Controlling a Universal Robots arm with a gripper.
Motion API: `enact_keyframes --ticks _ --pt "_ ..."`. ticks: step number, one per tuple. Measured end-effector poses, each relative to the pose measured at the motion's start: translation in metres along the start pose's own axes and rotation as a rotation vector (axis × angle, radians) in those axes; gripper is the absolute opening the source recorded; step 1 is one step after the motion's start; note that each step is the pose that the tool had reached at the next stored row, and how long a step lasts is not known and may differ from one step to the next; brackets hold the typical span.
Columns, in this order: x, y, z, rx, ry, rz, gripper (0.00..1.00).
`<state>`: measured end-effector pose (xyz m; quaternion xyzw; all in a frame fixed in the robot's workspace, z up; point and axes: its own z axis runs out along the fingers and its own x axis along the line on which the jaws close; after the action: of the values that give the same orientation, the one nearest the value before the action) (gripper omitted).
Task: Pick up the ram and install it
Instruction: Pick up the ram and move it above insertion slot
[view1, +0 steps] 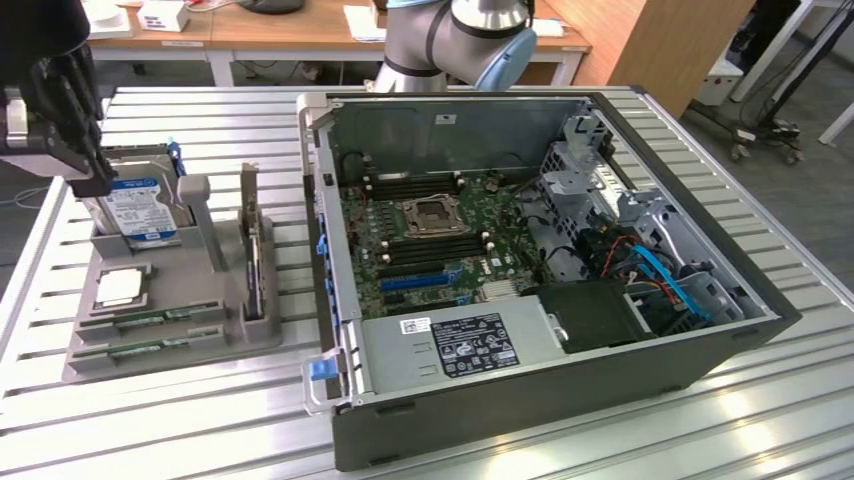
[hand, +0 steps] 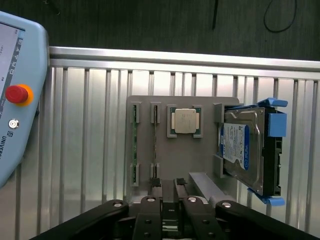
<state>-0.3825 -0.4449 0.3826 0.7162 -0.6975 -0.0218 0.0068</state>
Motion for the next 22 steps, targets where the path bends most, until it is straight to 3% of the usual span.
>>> enact_keyframes --ticks 3,4,22 --pt "0.0 0.0 -0.0001 -0.0001 0.0001 0.0 0.28" --pt "0.0 0.0 0.0 -0.0001 0.0001 0.0 0.35" --pt "0.0 -0.0008 0.0201 -0.0001 0.0 0.0 0.35"
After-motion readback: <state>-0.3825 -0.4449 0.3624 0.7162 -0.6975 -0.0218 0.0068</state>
